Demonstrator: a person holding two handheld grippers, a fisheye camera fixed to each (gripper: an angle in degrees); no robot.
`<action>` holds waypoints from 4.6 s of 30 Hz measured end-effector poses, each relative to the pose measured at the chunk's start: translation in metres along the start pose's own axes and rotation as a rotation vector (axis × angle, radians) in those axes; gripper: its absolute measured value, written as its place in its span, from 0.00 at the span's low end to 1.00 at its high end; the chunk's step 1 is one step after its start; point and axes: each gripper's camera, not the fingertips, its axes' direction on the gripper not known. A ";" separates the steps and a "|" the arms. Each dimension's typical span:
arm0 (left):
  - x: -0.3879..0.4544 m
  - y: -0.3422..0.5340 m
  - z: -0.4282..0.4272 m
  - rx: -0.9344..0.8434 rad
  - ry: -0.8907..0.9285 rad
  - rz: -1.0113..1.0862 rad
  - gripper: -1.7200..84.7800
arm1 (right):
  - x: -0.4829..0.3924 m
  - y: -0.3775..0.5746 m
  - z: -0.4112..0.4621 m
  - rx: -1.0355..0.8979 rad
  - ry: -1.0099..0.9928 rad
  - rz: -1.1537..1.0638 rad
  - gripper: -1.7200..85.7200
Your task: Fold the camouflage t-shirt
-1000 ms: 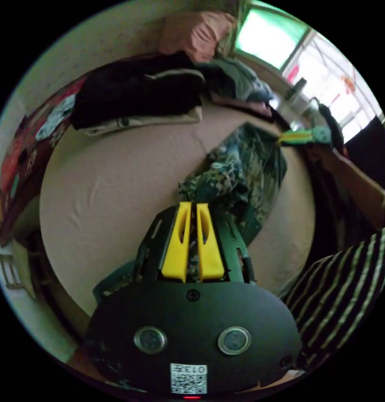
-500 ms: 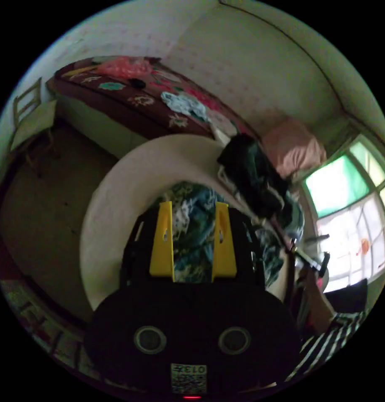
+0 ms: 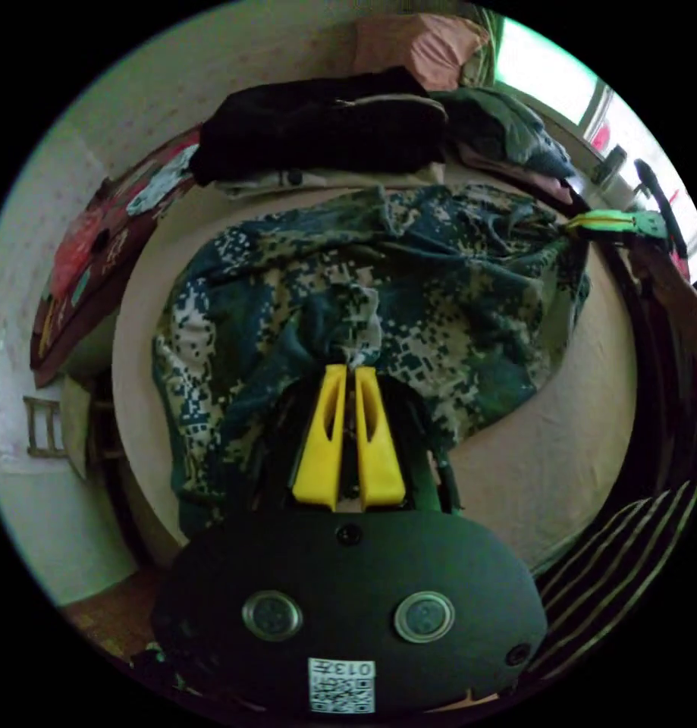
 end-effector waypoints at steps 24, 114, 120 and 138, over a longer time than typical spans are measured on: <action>-0.159 0.227 -0.081 -0.025 0.876 0.152 0.03 | -0.029 0.128 -0.055 0.179 -0.141 0.230 0.12; -0.245 -0.309 0.035 0.275 0.257 -0.344 0.05 | -0.014 -0.168 0.073 -0.018 0.187 -0.054 0.05; -0.267 -0.313 0.047 0.219 0.437 -0.425 0.14 | -0.017 -0.182 0.068 -0.070 0.155 0.047 0.10; -0.199 -0.046 0.026 -0.052 0.040 -0.318 0.16 | -0.228 -0.117 0.001 0.123 -0.116 -0.152 0.06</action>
